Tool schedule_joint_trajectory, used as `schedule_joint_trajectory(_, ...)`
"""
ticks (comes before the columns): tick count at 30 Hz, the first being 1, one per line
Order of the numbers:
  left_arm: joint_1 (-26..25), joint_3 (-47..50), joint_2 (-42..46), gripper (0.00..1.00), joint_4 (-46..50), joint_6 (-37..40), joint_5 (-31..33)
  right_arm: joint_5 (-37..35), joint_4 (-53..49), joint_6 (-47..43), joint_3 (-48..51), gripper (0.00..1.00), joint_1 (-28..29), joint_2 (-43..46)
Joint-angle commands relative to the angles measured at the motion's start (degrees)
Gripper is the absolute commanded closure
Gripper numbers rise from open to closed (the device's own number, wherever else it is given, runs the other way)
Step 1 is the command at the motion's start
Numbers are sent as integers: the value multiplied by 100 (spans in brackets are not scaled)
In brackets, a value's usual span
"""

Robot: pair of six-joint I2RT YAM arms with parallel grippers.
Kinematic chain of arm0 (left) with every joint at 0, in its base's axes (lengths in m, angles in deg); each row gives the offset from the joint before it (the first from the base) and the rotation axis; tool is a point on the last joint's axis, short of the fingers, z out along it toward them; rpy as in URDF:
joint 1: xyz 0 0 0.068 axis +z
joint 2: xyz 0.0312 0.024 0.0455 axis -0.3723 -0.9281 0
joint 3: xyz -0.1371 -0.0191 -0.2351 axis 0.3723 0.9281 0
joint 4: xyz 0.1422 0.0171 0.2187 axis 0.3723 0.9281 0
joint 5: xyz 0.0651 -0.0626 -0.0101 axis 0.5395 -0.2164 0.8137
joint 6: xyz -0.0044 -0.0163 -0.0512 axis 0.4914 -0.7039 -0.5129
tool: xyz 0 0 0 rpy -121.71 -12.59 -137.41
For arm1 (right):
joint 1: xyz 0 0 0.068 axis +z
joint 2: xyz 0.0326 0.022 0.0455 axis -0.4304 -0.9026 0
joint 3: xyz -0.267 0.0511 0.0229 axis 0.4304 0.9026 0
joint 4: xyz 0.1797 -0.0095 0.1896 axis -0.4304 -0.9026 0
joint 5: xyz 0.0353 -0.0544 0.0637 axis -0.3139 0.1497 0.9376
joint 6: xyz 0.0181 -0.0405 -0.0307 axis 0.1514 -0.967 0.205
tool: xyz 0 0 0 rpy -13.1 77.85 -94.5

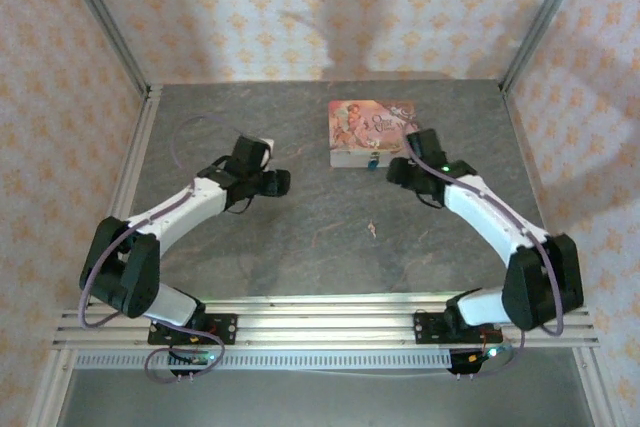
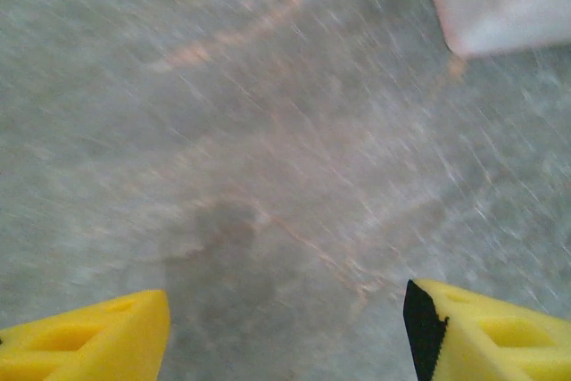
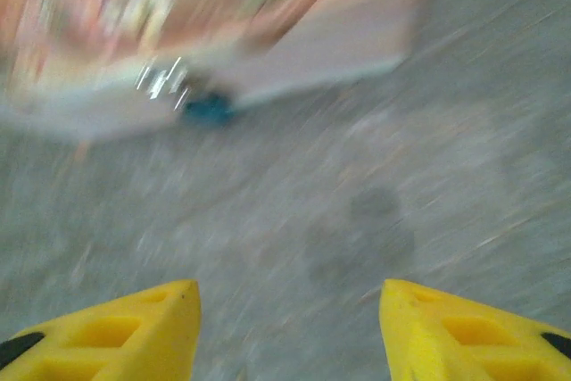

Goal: Unlock the padlock with the key

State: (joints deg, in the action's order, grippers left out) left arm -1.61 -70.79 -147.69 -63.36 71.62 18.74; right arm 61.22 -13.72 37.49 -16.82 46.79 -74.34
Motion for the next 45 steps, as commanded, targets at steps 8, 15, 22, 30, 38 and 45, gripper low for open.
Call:
schedule_joint_trajectory(8,-667,-696,-598,21,665,-575,-214,1023,-2040,-496,-1361,58,850,-1766)
schedule_joint_trajectory(15,-774,-625,-604,21,666,-642,-195,954,-2354,-696,-1647,72,861,-2233)
schedule_joint_trajectory(22,-820,-604,-619,21,665,-687,-150,1012,-2402,-773,-1643,78,869,-2499)
schedule_joint_trajectory(30,-870,-616,-646,21,726,-705,-98,1022,-2429,-740,-1593,68,989,-2677)
schedule_joint_trajectory(38,-895,-663,-657,21,764,-706,-75,930,-2511,-715,-1521,64,1061,-2696)
schedule_joint_trajectory(45,-910,-674,-683,21,789,-718,-61,745,-2551,-743,-1438,63,1227,-2729)
